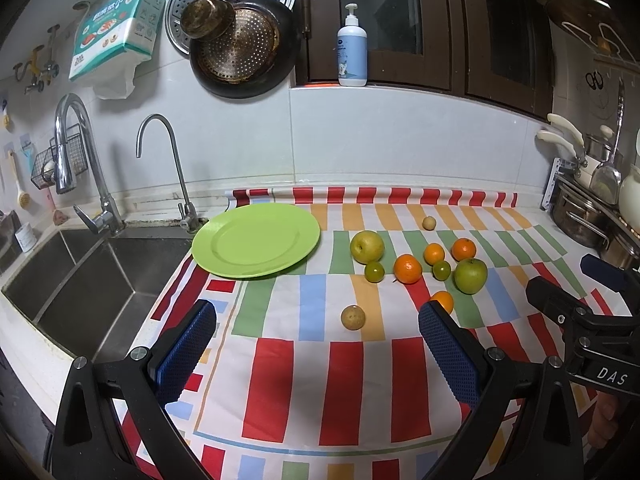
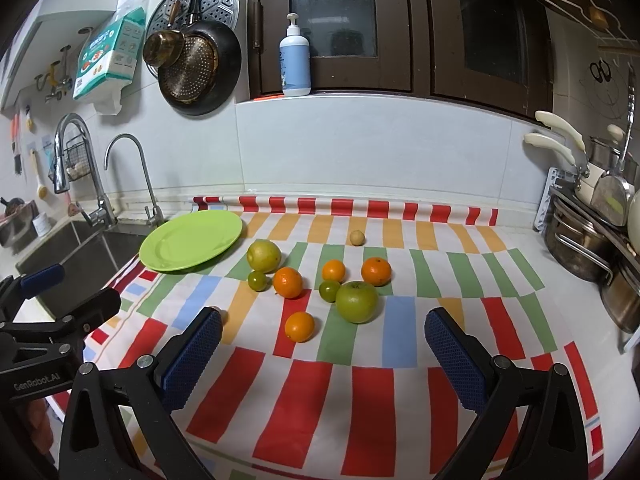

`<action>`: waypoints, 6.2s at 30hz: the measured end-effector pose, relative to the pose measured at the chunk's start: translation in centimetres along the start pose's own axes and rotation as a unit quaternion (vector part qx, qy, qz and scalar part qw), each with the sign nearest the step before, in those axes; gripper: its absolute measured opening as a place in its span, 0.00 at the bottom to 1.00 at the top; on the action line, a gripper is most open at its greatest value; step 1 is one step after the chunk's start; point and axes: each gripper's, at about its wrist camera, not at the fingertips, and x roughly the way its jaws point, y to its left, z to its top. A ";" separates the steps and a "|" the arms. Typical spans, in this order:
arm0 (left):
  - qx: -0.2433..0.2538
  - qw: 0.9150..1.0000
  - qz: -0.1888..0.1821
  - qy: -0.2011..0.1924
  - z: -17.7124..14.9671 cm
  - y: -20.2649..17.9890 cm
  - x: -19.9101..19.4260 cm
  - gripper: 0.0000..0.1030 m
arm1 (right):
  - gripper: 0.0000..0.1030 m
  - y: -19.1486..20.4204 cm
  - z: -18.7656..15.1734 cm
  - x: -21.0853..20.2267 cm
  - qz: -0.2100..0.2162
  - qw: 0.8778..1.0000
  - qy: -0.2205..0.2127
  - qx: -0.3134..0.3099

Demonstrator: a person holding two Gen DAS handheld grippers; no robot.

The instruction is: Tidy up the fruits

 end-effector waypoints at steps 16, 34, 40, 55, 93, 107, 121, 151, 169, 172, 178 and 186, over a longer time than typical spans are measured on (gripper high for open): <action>0.001 1.000 0.001 0.000 0.1 0.0 -0.1 1.00 | 0.99 0.1 0.2 -0.1 0.000 1.000 -0.004 -0.003; 0.001 1.000 0.000 -0.002 0.3 0.0 -0.3 1.00 | 0.99 0.2 0.1 -0.1 0.000 1.000 -0.005 -0.003; 0.001 1.000 0.000 -0.003 0.2 0.0 -0.3 1.00 | 0.99 0.2 0.0 -0.1 0.000 1.000 -0.005 -0.003; -0.001 1.000 -0.009 0.012 0.2 -0.3 0.4 1.00 | 0.99 0.3 -0.1 0.3 0.007 1.000 0.004 -0.005; 0.063 0.979 -0.116 0.155 -2.1 -2.1 15.4 0.44 | 0.51 1.3 -2.2 15.3 0.072 0.985 0.159 -0.019; 0.079 0.973 -0.137 0.167 -2.3 -2.1 17.2 0.27 | 0.33 2.3 -2.3 16.4 0.057 0.984 0.166 -0.004; 0.074 0.978 -0.136 0.142 -0.5 -0.4 14.1 0.27 | 0.33 3.7 -0.5 14.0 0.064 0.988 0.143 0.001; 0.022 0.998 -0.016 0.064 6.1 10.3 14.9 0.27 | 0.33 14.3 9.3 18.6 0.153 0.980 0.079 -0.102; 0.002 0.992 -0.001 0.125 5.5 13.4 23.0 0.27 | 0.33 17.6 8.7 27.7 0.185 0.968 0.139 -0.100; 0.000 0.992 -0.003 0.130 5.4 13.5 23.6 0.27 | 0.33 17.6 8.6 28.3 0.187 0.967 0.143 -0.098; 0.004 0.992 0.006 0.124 5.7 13.5 23.1 0.34 | 0.34 17.3 8.7 28.5 0.185 0.969 0.140 -0.090; 0.003 0.994 0.007 0.106 6.1 13.0 20.7 0.40 | 0.34 16.0 9.1 25.9 0.177 0.974 0.119 -0.082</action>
